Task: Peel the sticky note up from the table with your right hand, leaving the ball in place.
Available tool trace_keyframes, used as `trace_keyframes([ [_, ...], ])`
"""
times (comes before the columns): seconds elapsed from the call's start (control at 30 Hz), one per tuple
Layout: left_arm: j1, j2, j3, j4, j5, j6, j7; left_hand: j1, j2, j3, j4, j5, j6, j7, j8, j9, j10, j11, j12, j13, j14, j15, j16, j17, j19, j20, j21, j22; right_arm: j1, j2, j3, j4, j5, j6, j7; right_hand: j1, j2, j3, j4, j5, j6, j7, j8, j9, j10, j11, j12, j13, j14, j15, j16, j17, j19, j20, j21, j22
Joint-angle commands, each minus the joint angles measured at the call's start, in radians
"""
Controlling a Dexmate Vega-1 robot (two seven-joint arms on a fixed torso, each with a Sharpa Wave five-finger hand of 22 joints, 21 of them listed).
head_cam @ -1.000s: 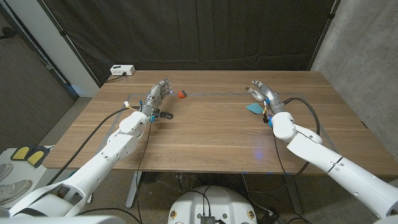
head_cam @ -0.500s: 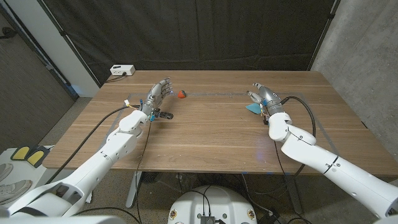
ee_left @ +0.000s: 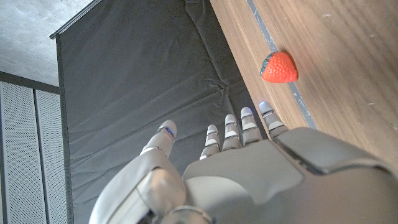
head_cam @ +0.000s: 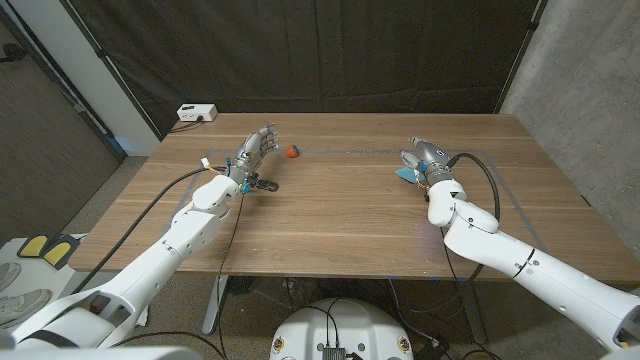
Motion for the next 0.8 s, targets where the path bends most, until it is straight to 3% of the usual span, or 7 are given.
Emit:
trace_keyframes([
  [0.03,0.006,0.002,-0.004,-0.013,0.0,0.007,0.011,-0.006,-0.001,0.005,0.003,-0.002,0.009,0.004,-0.001,0.003,0.001,0.005,-0.001,0.003,-0.001,0.001,-0.006,0.004,0.004,0.002,-0.003,0.002,0.04,0.007,-0.066,0.003,-0.083,-0.143,0.046,0.025,0.001,0.015,-0.003,0.005,0.005,0.0,-0.006,0.001,0.004,-0.008,-0.006,0.001,0.01,-0.011,0.001,0.001,0.011,-0.013,0.004,0.002],
  [0.33,-0.003,-0.002,0.0,-0.007,0.001,0.017,0.013,-0.009,-0.001,0.004,0.005,-0.003,0.01,0.006,-0.002,0.003,0.002,0.008,-0.001,0.003,-0.004,0.001,-0.008,0.005,0.003,0.002,-0.005,0.002,0.077,0.014,-0.122,0.01,-0.129,-0.218,0.075,0.082,-0.009,0.035,-0.024,0.001,-0.005,0.001,-0.015,0.002,0.006,-0.017,-0.009,0.0,0.022,-0.021,0.0,-0.005,0.033,-0.02,0.01,0.001],
  [0.8,-0.017,-0.005,0.007,0.004,0.002,0.027,0.005,-0.014,0.0,0.004,0.008,-0.003,0.011,0.006,-0.004,0.003,0.002,0.008,-0.003,0.003,-0.006,0.004,-0.01,0.006,0.002,0.002,-0.007,0.002,0.121,0.031,-0.188,0.042,-0.156,-0.277,0.109,0.172,-0.035,0.052,-0.038,-0.001,0.014,0.009,-0.012,0.003,0.035,-0.028,-0.003,-0.001,0.048,-0.025,0.0,-0.011,0.057,-0.027,0.014,0.0],
])
